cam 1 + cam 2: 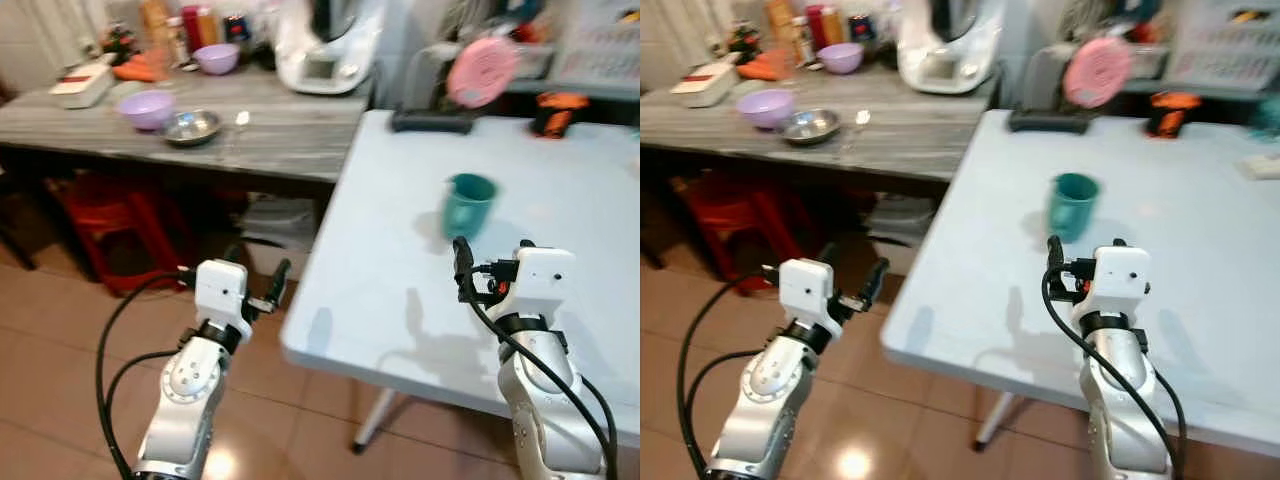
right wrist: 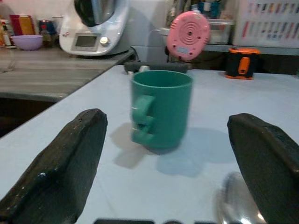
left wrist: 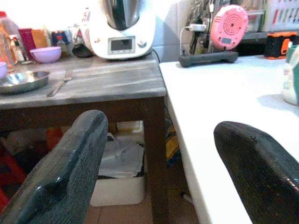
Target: Setting the table
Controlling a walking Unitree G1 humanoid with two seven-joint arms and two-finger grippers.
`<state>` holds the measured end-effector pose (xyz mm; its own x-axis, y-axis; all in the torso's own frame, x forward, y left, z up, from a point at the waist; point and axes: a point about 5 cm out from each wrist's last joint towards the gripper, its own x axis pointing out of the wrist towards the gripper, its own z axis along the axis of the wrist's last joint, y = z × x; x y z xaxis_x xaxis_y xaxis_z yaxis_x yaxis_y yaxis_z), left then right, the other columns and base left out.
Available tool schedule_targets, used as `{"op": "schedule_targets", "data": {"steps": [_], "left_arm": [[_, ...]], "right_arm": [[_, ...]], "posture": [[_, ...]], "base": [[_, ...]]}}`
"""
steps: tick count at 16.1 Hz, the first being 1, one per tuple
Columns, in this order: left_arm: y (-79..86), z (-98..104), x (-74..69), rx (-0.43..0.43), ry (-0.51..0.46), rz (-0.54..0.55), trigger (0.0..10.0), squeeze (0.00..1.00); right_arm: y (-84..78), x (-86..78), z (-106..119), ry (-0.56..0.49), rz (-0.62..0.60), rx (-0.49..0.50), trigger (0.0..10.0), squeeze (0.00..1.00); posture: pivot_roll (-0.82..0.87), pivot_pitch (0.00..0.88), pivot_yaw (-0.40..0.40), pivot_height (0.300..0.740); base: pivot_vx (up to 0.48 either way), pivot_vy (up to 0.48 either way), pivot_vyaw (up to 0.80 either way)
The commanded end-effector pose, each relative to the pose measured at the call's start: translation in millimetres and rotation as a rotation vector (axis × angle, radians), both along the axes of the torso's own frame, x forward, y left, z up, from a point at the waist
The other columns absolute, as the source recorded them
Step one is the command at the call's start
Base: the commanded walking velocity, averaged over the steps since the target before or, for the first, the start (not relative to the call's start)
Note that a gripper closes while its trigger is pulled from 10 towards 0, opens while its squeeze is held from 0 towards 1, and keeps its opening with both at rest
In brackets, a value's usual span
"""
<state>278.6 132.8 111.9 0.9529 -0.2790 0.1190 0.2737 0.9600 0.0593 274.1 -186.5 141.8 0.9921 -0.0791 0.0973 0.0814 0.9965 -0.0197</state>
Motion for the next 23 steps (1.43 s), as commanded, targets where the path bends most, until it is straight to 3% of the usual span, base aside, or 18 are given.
{"op": "schedule_targets", "data": {"steps": [1, 4, 11, 16, 20, 23], "left_arm": [[7.5, -3, -1.7, 0.004, 0.013, 0.02, 10.0, 0.0], [6.7, -3, -1.6, 0.013, 0.012, 0.019, 10.0, 0.0], [7.0, -12, -4.8, 0.002, 0.054, -0.021, 10.0, 0.0], [2.3, -20, -9.9, 0.012, 0.103, -0.151, 10.0, 0.0], [-5.5, -26, -17.5, 0.001, 0.152, -0.331, 10.0, 0.0], [-8.5, -22, -18.6, -0.015, 0.152, -0.46, 10.0, 0.0]], "right_arm": [[6.3, 1.7, 2, -0.007, 0.023, 0.01, 10.0, 0.0], [5.4, 2.6, 0, 0.012, 0.019, 0.015, 10.0, 0.0], [6.3, -2.4, -16, 0.102, 0.014, 0.028, 10.0, 0.0], [7.1, -9.1, -45, 0.271, 0.025, 0.001, 10.0, 0.0], [8.2, -3.4, -46, 0.286, 0.022, 0.005, 10.0, 0.0], [19.8, 7.6, -46, 0.308, 0.055, 0.008, 10.0, 0.0]], "posture": [[-0.07, 0.046, 0.056, 0.74], [-0.07, 0.041, 0.053, 0.74], [-0.07, 0.049, 0.053, 0.74], [-0.08, 0.052, 0.053, 0.74], [-0.08, 0.054, 0.056, 0.74], [-0.07, 0.054, 0.055, 0.74]], "base": [[0.0, -0.364, 0.0], [0.0, -0.331, 0.0], [0.0, 0.0, 0.0], [0.0, 0.0, 0.0], [0.0, 0.0, 0.0], [0.0, 0.0, 0.0]]}}
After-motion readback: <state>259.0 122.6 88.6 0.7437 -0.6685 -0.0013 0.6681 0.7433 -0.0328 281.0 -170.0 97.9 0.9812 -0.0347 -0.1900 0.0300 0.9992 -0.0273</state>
